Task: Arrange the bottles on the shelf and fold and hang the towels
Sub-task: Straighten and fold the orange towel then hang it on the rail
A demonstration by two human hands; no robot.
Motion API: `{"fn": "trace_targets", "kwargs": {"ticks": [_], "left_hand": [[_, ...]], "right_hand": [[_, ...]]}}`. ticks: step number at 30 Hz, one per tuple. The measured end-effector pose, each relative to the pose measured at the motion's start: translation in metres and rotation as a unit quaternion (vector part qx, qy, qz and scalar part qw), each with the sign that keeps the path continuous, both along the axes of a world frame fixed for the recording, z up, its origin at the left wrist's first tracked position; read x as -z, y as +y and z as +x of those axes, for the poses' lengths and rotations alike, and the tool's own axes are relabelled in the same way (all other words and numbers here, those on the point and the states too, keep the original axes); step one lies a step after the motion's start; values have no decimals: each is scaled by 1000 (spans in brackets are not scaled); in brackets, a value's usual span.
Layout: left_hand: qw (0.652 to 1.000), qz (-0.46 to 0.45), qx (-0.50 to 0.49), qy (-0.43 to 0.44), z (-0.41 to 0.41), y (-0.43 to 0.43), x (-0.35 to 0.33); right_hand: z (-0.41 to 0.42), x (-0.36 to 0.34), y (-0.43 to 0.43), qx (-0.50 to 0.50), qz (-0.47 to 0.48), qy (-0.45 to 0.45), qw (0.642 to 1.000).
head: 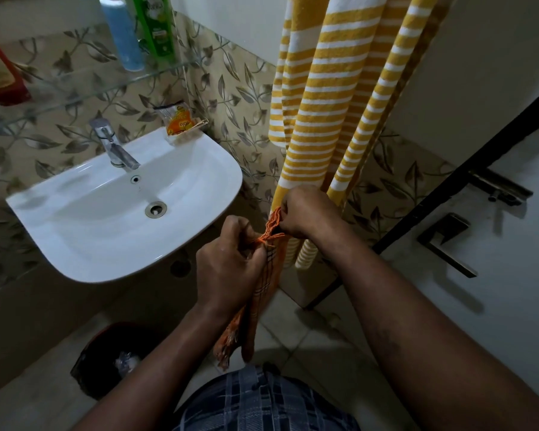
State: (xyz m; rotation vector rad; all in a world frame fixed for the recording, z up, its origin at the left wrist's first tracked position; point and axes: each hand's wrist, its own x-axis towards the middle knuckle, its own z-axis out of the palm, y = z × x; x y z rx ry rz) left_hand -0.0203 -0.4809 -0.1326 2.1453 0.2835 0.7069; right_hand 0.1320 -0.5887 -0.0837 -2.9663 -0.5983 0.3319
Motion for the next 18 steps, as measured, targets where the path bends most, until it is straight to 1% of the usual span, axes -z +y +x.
{"fn": "trace_targets", "kwargs": {"ticks": [3, 8, 13, 18], "left_hand": [[1000, 2, -4, -3, -2, -1, 1], [1000, 4, -7, -8, -5, -2, -2], [1000, 0, -6, -14, -5, -1, -1], [1000, 0, 4, -13, -4, -1, 0]], "right_hand": [[-5, 7, 3, 13, -41, -34, 999], [-8, 3, 0, 21, -76, -32, 996], [-6, -4, -7, 33, -86, -27, 995], [-7, -4, -15, 48, -73, 10, 996]]}}
